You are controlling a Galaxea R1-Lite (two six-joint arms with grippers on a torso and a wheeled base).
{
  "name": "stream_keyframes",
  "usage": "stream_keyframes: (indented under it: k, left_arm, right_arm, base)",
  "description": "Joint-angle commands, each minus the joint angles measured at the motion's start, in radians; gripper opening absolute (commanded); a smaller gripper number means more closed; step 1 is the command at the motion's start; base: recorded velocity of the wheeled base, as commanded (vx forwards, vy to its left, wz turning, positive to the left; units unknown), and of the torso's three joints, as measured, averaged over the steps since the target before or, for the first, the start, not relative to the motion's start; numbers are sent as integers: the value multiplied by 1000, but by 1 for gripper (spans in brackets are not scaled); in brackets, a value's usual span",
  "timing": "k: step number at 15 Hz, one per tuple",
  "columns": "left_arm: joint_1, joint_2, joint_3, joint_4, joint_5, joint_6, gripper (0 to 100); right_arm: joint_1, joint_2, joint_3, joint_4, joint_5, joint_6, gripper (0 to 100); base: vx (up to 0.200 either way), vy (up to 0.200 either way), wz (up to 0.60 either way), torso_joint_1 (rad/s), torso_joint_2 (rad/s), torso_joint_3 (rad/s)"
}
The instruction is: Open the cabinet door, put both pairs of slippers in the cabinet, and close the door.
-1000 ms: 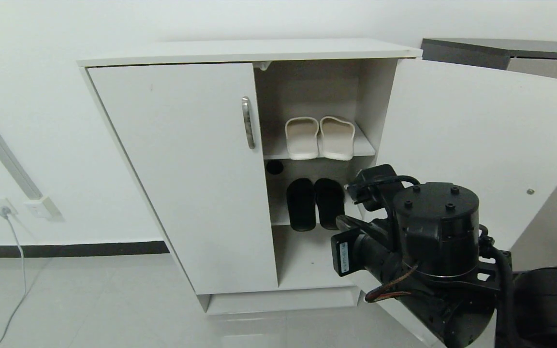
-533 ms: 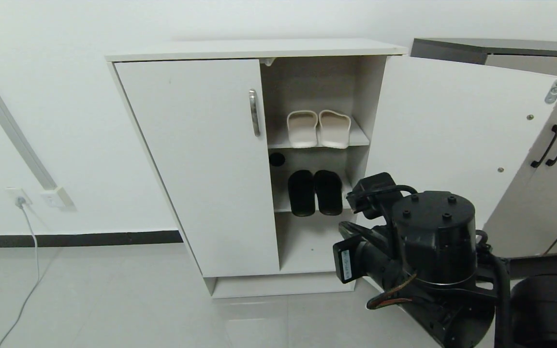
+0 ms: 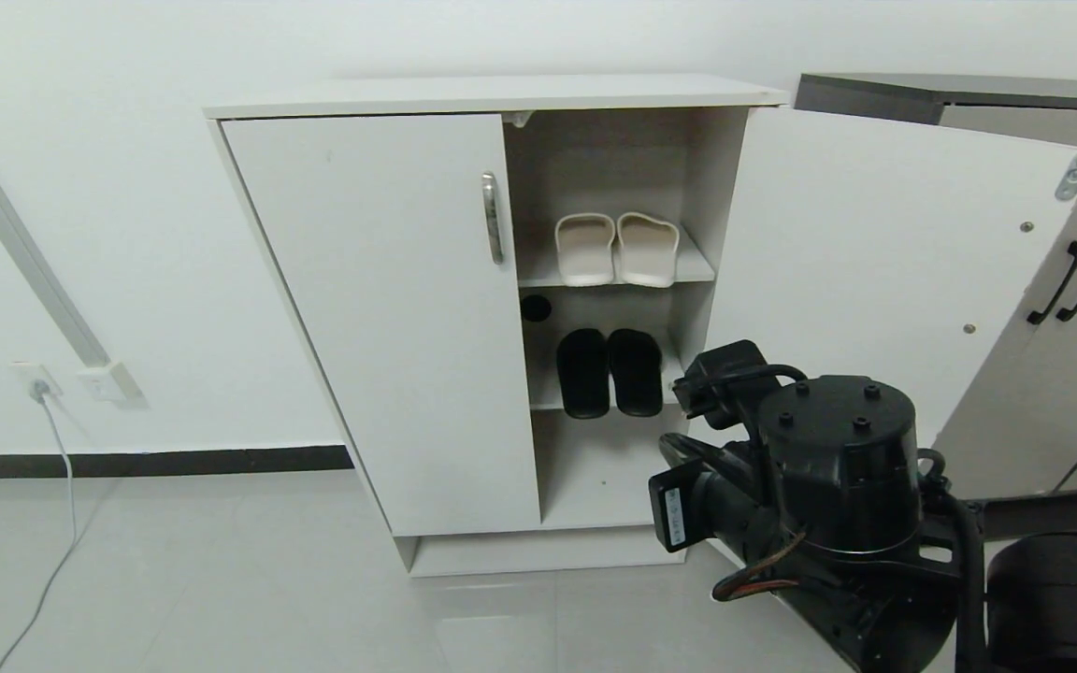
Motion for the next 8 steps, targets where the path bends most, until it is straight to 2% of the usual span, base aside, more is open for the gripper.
stream_keyframes:
  k: [1,6,8]
  left_arm:
    - [0,2,0,0,-1,-1,0]
    - [0,2,0,0,-1,-1,0]
    - [0,2,0,-1,-1,-1,0]
  right_arm:
    - [0,3,0,-1,0,0,0]
    - [0,3,6,-1,-1,-8,0]
    - [0,3,8,-1,-1,-8,0]
  base:
    - [0,0,0,0,0,0]
    - [0,0,0,0,0,0]
    - [0,0,0,0,-217,-230]
